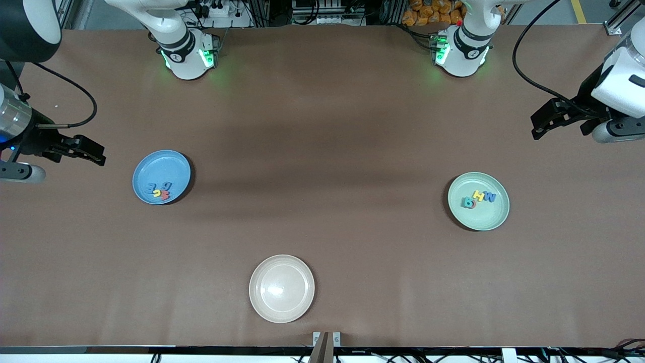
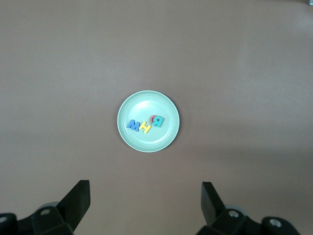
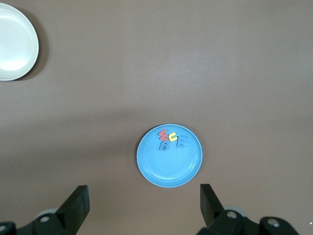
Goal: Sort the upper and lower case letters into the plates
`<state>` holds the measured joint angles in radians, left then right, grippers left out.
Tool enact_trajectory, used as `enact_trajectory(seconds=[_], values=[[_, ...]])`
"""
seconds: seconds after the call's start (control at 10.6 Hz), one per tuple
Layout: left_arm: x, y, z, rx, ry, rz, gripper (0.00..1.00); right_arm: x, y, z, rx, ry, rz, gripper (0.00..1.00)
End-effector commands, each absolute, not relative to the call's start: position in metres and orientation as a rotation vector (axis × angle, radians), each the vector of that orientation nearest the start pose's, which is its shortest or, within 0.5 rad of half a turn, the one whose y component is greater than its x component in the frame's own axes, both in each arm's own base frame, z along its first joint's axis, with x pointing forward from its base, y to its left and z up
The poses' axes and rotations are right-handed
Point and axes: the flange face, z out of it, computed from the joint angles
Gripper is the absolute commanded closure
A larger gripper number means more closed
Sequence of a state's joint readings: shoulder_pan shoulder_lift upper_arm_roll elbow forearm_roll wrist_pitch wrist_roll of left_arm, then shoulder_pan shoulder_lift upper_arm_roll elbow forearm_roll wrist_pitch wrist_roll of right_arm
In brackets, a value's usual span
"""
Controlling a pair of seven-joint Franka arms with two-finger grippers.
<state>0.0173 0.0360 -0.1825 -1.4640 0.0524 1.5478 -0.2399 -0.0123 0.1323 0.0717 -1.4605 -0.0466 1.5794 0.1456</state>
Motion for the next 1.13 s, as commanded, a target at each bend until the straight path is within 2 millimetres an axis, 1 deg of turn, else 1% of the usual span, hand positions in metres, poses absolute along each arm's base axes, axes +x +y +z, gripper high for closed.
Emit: enact_trajectory(seconds=[0.0,0.09,0.19,0.28,0.47,0.56,0.66,0.94,1.04], values=[[0.553,-0.086,0.658,-3.119,-0.115,-0.104,0.00,0.593,0.023,0.615,-3.153,0.142,-0.005,0.00],[0.553,-0.086,0.657,-3.119,-0.115,-0.102,0.00,0.592,0.022,0.615,-3.163,0.145,0.003,0.00],[0.553,-0.086,0.657,-3.119,-0.115,-0.102,0.00,0.588,0.016,0.616,-3.168,0.162,0.029,0.00],[0.553,-0.086,0.657,-3.119,-0.115,-0.102,0.00,0.582,0.015,0.615,-3.172,0.159,0.090,0.00],[0.553,-0.086,0.657,-3.119,-0.115,-0.102,0.00,0.576,0.019,0.622,-3.175,0.143,0.085,0.00],[0.553,-0.086,0.657,-3.118,-0.115,-0.102,0.00,0.568,0.020,0.629,-3.177,0.141,0.080,0.00],[0.553,-0.086,0.658,-3.118,-0.115,-0.105,0.00,0.562,0.020,0.628,-3.176,0.140,0.092,0.00],[0.554,-0.086,0.657,-3.112,-0.106,-0.101,0.00,0.560,0.015,0.628,-3.176,0.155,0.093,0.00],[0.554,-0.085,0.657,-3.114,-0.073,-0.100,0.00,0.561,0.014,0.628,-3.175,0.157,0.088,0.00]])
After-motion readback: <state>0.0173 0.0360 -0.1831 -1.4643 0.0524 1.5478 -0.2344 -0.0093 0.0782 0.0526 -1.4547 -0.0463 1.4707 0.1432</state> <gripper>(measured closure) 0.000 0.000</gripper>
